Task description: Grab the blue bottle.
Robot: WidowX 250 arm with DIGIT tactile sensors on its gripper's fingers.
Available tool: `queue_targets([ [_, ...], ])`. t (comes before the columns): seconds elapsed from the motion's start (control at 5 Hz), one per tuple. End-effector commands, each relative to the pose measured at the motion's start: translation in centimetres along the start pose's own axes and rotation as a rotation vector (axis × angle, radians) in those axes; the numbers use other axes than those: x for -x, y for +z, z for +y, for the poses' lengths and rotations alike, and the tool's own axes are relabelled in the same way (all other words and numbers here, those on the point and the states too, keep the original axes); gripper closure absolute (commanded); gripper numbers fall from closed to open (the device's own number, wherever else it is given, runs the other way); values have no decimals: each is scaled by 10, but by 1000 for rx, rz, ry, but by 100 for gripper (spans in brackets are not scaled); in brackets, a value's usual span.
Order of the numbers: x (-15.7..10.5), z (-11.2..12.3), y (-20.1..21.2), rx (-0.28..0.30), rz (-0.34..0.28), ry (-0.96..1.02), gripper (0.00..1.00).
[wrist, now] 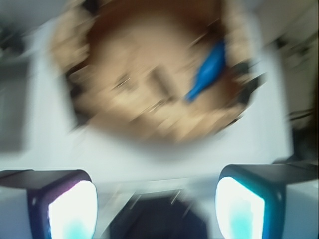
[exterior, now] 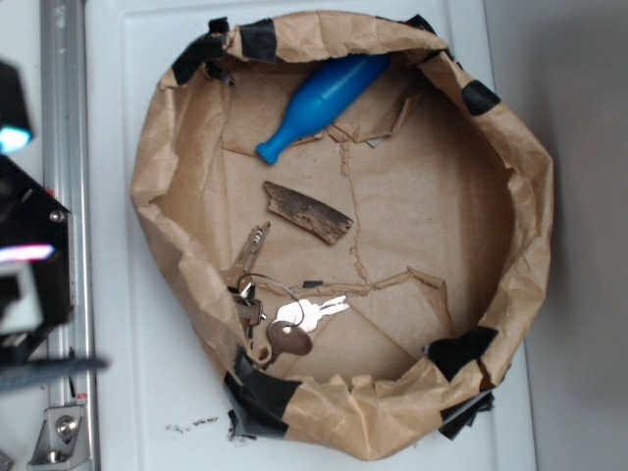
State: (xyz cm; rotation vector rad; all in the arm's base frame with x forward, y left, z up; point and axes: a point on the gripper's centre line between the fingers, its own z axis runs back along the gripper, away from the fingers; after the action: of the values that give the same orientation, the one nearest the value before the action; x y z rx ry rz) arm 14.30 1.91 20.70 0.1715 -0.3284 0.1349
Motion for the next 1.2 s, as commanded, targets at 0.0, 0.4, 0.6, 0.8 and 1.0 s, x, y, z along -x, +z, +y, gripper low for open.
queue_targets([
  [0.0, -48, 4, -56, 14, -84, 250, 0],
  [0.4, -92, -3, -129, 179, -56, 451, 0],
  [0.6, -74, 0, -167, 122, -28, 546, 0],
  [0.8, -54, 11, -171, 98, 4, 556, 0],
  [1.0, -31, 33, -166, 77, 34, 600, 0],
])
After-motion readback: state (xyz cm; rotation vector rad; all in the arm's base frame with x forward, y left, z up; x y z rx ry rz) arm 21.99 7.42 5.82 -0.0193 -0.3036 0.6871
